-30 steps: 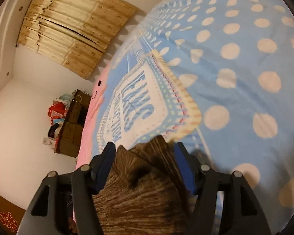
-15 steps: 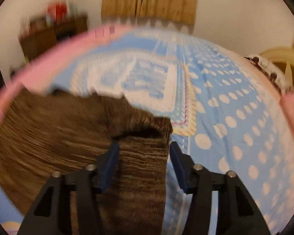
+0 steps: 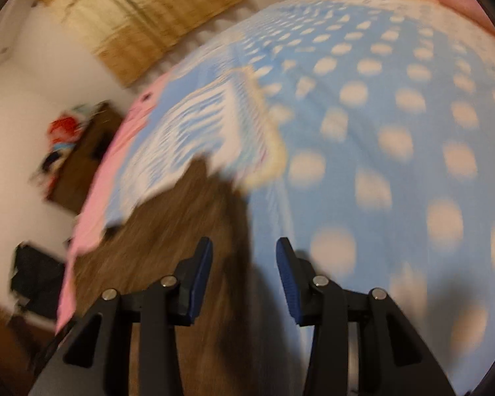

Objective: Fold small clothes

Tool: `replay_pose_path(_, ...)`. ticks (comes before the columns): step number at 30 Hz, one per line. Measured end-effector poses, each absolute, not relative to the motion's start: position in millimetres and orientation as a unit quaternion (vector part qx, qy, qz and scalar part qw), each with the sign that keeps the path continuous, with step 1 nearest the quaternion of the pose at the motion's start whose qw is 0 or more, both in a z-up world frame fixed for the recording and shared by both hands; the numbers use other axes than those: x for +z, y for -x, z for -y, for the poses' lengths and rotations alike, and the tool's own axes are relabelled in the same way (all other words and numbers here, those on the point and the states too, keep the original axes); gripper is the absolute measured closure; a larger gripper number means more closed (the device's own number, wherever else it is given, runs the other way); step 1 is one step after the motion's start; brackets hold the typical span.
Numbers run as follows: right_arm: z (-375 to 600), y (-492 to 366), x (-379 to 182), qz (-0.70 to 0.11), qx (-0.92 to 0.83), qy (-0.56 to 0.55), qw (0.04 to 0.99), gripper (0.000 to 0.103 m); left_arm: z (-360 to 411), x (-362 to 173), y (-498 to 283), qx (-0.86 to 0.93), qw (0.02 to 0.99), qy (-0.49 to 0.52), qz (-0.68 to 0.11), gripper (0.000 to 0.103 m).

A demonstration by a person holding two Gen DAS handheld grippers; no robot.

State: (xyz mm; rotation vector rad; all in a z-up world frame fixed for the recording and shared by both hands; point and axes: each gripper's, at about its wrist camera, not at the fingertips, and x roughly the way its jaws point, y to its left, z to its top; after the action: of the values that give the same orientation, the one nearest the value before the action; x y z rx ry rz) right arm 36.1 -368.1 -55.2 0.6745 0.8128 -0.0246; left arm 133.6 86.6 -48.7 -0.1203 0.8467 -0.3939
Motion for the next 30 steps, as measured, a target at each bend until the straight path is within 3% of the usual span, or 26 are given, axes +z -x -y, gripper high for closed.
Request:
replay_pose_path(4,331,39,-58,-0.374,-0.030,-0.275,0.885,0.059,-93,-53,-112,-0.185,0.896,0.062,-0.398,0.094)
replay_pose_path(10,304,61,-65,-0.377,-0.042,-0.250,0.891,0.058,-93,-63,-100,-0.173,0.883,0.070,-0.430,0.094)
replay_pose_path(14,305,56,-65,-0.365,-0.012,-0.318,0.875,0.042,-106,-54,-84,-0.178,0.886,0.088,-0.419,0.094)
replay_pose_path(19,281,51,-64,-0.366,-0.026,-0.265,0.892,0.038,-113,-73,-82,-0.186,0.869,0.125,-0.441,0.094)
replay_pose_path(21,272,42,-63,-0.373,-0.043,-0.235,0.897,0.046,-110,-73,-79,-0.186,0.874,0.134,-0.429,0.094)
replay_pose_path(23,263,37,-64,-0.386,-0.047,-0.213,0.896,0.081,-106,-74,-79,-0.193,0.873,0.132,-0.429,0.094)
replay_pose_path(30,277,49,-67,-0.371,-0.029,-0.296,0.880,0.087,-93,-66,-83,-0.180,0.875,0.079,-0.442,0.094)
